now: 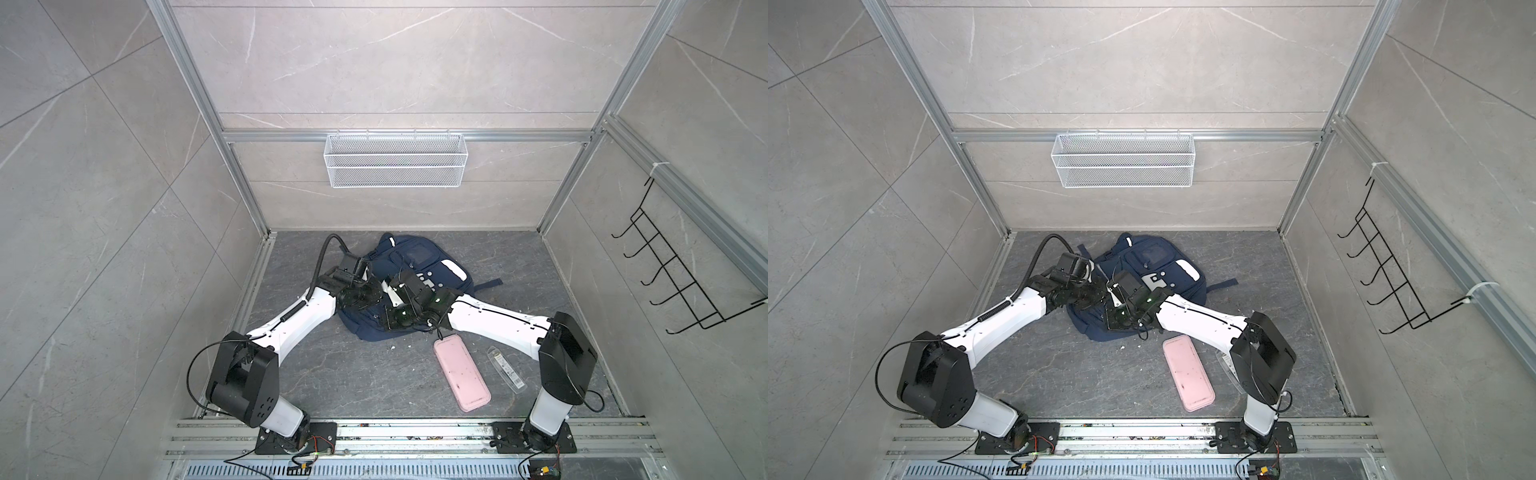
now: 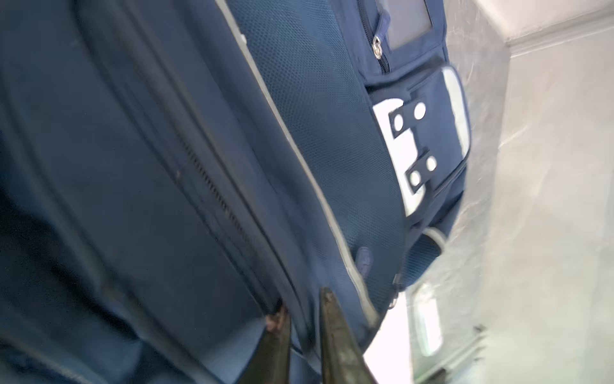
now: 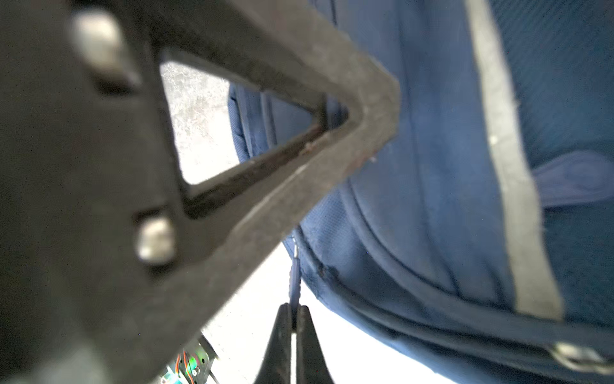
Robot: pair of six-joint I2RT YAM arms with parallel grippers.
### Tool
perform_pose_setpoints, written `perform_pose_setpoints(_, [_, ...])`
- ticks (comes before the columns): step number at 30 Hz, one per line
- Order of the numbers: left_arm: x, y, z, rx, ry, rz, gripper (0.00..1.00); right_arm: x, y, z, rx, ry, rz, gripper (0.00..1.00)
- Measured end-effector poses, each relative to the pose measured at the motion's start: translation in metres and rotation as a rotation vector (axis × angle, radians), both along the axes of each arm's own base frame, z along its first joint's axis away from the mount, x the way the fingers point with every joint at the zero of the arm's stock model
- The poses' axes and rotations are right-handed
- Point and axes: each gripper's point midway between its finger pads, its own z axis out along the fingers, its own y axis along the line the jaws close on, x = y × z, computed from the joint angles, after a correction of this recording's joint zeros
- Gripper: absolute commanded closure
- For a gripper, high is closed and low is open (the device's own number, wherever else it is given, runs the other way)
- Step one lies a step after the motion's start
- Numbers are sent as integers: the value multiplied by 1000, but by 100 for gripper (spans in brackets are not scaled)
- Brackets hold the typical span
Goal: Pack the student bag
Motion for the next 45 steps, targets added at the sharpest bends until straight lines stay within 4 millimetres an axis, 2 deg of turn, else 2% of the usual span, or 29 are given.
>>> perform_pose_setpoints(5, [14, 23, 11, 36, -32, 32, 60, -8, -10, 6, 7, -10, 1, 100])
perform_pose_setpoints(10, [27, 59, 11, 60, -34, 99, 60, -20, -27, 13, 11, -17, -2, 100])
perform_pose_setpoints(13, [33, 70, 7, 71, -28, 113, 60, -26, -35, 14, 9, -15, -2, 100])
perform_pose_setpoints(23, [40, 63, -33, 97, 60, 72, 60, -34, -54, 23, -9, -29, -19, 100])
perform_pose_setpoints(34, [54, 55, -47, 69, 59, 65, 63, -36, -56, 26, -6, -33, -18, 100])
perform_pose_setpoints(35, [55, 55, -47, 68, 57, 65, 63, -36, -56, 25, -11, -31, -16, 96])
perform_pose_setpoints(40, [58, 53, -46, 61, 41, 67, 63, -38, -55, 3, -69, 4, -2, 58])
perform_pose_setpoints(42, [57, 53, -48, 57, 42, 70, 64, -40, -53, -11, -110, 18, 11, 52])
perform_pose_setpoints(45, [54, 54, -54, 57, 51, 73, 64, -43, -49, -24, -159, 28, 28, 50])
